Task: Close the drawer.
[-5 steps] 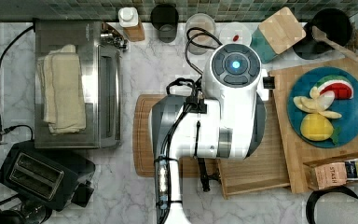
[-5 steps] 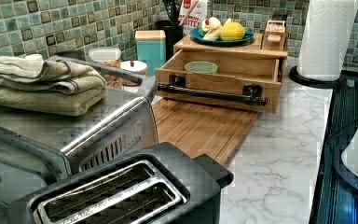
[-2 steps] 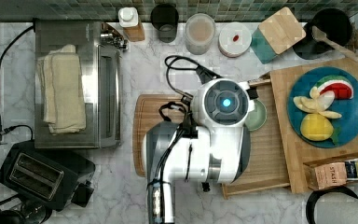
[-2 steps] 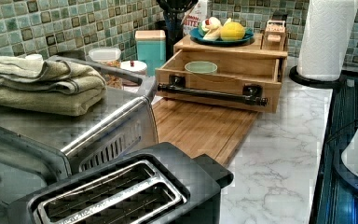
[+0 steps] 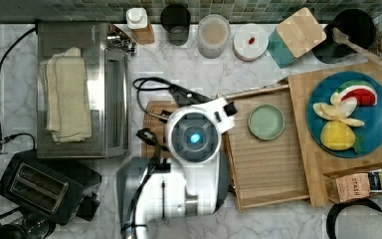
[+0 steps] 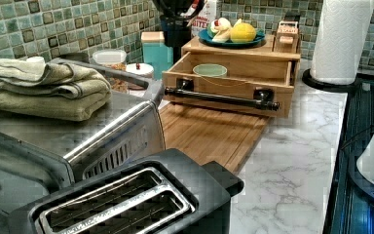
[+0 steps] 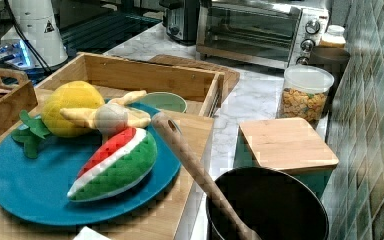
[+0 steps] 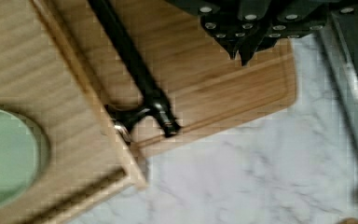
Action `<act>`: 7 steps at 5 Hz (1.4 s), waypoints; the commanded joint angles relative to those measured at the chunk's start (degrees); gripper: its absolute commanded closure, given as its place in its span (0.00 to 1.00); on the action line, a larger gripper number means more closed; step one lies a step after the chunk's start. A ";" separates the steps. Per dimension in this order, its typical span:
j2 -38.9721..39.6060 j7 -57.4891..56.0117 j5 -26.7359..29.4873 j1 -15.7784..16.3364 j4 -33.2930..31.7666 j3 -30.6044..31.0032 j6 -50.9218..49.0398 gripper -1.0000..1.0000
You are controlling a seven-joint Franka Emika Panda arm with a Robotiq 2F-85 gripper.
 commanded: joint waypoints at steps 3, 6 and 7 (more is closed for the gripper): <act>-3.19 -21.76 -5.26 2.79 -19.35 0.88 10.71 1.00; 0.35 -11.28 -12.72 3.38 -22.06 4.39 18.32 1.00; 1.37 -10.50 -13.96 3.85 -21.13 3.98 19.08 1.00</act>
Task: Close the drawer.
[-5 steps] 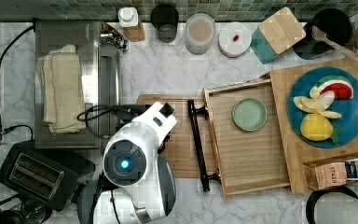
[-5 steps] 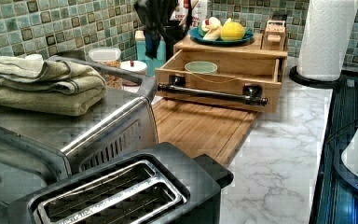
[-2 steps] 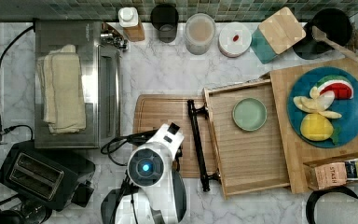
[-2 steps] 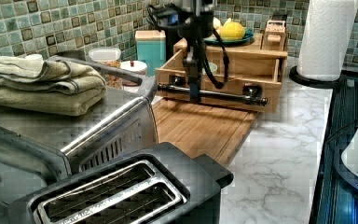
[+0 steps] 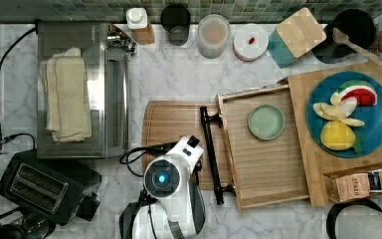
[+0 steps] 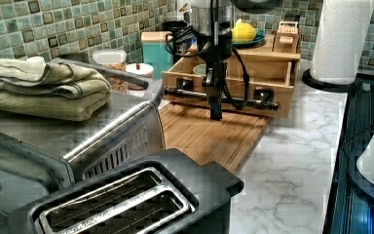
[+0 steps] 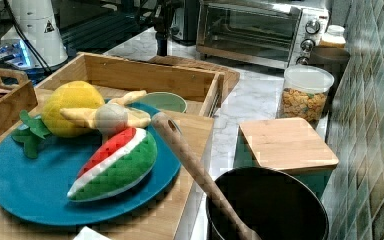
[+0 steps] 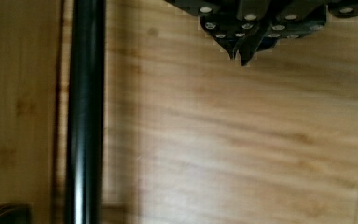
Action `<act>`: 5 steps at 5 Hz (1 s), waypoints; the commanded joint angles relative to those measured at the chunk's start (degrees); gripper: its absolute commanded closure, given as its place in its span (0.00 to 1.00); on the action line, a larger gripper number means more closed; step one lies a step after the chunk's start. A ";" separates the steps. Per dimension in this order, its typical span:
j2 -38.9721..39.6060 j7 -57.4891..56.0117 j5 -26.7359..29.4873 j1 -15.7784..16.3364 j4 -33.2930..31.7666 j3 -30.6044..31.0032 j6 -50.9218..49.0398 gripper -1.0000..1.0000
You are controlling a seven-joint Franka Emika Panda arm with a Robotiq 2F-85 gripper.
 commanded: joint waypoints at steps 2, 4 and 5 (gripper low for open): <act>4.10 -2.22 -7.67 -2.50 1.60 -2.03 10.24 1.00; 5.16 -14.14 -3.39 -3.80 2.35 -6.22 10.07 1.00; 7.54 -19.97 1.19 -3.61 4.10 -8.81 10.13 1.00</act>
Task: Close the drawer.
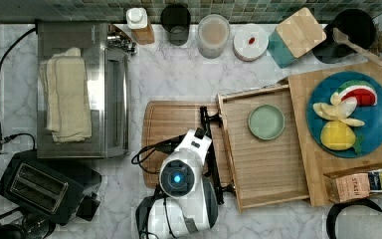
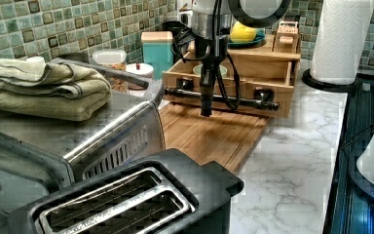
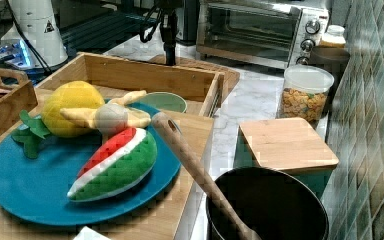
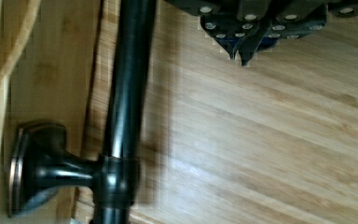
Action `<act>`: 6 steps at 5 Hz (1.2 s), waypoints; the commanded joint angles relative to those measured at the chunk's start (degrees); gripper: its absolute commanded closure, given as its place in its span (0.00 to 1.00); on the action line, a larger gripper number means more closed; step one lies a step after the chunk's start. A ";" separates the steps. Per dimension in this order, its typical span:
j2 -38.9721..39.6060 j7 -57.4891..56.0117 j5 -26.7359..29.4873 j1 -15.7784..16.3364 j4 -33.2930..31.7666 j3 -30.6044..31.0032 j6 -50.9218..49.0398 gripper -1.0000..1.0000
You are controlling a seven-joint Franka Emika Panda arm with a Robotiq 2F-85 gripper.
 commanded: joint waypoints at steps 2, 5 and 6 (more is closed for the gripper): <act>4.82 -16.79 6.23 -4.79 7.45 -7.71 -2.46 1.00; 9.37 -32.15 10.70 -10.21 16.61 -16.21 -5.77 1.00; 11.63 -36.84 13.01 -11.00 19.27 -18.80 -5.26 1.00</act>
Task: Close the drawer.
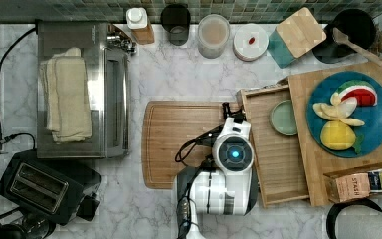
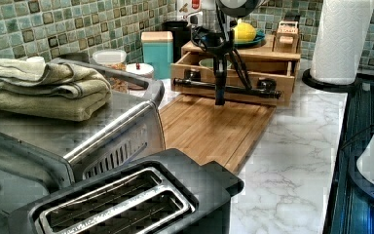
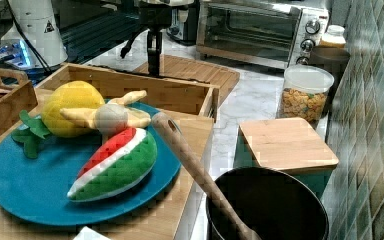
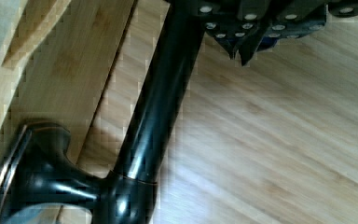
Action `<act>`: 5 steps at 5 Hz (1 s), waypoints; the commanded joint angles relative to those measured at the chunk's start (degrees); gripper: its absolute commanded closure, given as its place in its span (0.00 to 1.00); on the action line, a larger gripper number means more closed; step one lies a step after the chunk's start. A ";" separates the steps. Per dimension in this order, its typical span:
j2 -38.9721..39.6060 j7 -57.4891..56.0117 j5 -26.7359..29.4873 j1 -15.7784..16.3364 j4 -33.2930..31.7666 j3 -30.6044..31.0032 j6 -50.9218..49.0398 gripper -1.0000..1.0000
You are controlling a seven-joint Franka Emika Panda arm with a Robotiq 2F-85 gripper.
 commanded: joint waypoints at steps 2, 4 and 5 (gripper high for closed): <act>8.68 -12.50 5.63 -11.98 18.92 -10.14 -0.59 1.00; 10.51 -12.60 2.21 -16.60 23.42 -8.50 -2.16 1.00; 8.05 -10.63 3.12 -14.43 19.93 -10.45 1.98 1.00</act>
